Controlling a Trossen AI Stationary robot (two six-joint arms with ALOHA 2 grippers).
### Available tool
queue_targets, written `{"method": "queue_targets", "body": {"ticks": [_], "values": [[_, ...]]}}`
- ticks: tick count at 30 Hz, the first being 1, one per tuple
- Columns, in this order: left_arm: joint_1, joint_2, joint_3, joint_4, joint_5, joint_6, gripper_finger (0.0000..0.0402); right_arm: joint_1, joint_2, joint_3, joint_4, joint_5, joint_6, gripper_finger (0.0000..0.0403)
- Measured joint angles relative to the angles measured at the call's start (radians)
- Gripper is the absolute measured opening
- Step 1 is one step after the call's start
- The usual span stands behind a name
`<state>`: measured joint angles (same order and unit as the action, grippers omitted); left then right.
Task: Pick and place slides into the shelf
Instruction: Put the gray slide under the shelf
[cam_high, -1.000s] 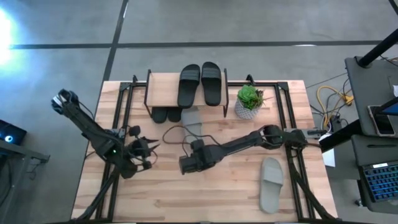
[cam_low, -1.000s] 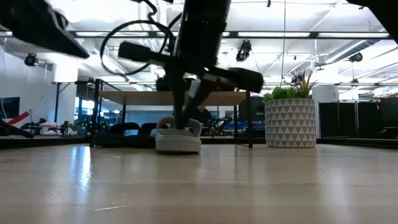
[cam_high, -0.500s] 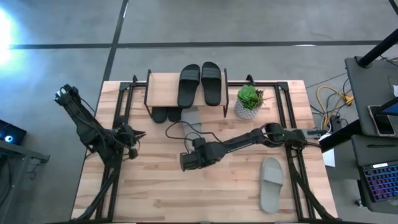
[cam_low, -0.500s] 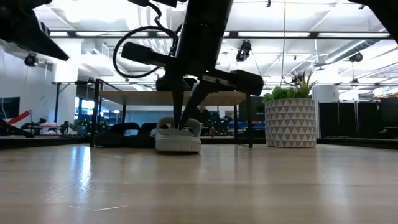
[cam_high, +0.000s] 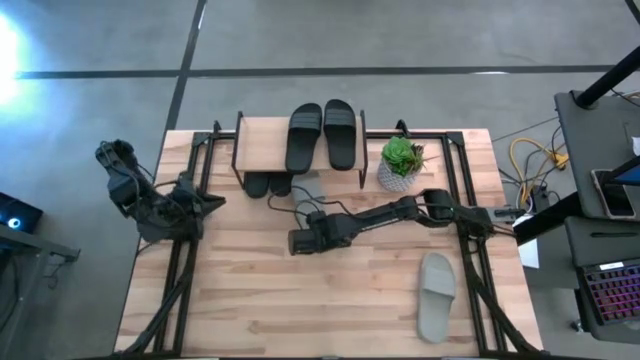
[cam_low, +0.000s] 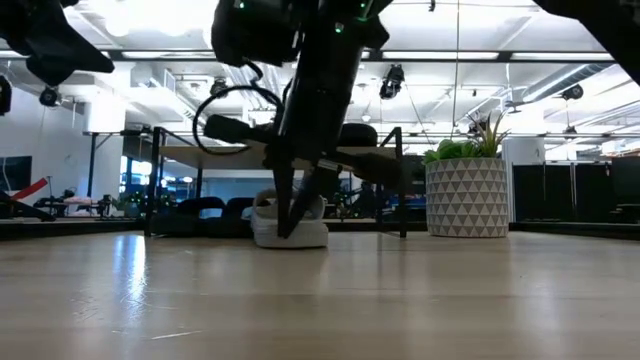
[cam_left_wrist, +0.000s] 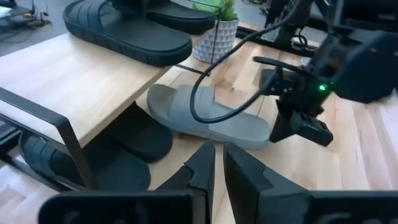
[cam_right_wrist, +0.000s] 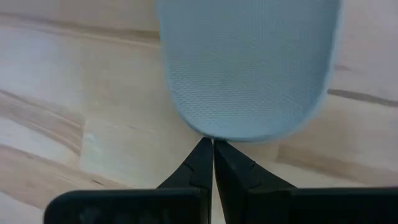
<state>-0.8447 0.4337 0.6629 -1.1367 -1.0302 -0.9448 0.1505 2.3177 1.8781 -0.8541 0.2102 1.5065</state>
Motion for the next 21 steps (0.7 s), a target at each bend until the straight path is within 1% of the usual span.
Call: {"method": "queue_targets", "body": {"ticks": [2,6,10,13,18,21], "values": [[0.000,-0.026,-0.002,0.000,-0.001,0.013,0.0019,-0.008,0.000,-0.002,0.001,-0.015,-0.029,0.0008],[0.000,-0.057,-0.003,-0.003,-0.006,0.017,0.0019,-0.010,0.002,0.021,-0.002,-0.010,-0.056,0.0008],[0.000,-0.063,-0.007,-0.003,-0.019,0.018,0.0019,-0.012,-0.002,0.068,0.001,0.021,-0.126,0.0008],[0.000,-0.056,-0.007,-0.003,-0.023,0.018,0.0019,-0.033,0.000,0.061,-0.009,0.032,-0.153,0.0008],[0.000,-0.026,-0.008,0.000,-0.023,0.016,0.0019,-0.052,0.000,0.042,-0.009,-0.042,-0.180,0.0008],[0.000,-0.003,-0.009,0.000,-0.023,0.016,0.0019,-0.028,0.000,0.040,-0.013,-0.076,-0.176,0.0008]]}}
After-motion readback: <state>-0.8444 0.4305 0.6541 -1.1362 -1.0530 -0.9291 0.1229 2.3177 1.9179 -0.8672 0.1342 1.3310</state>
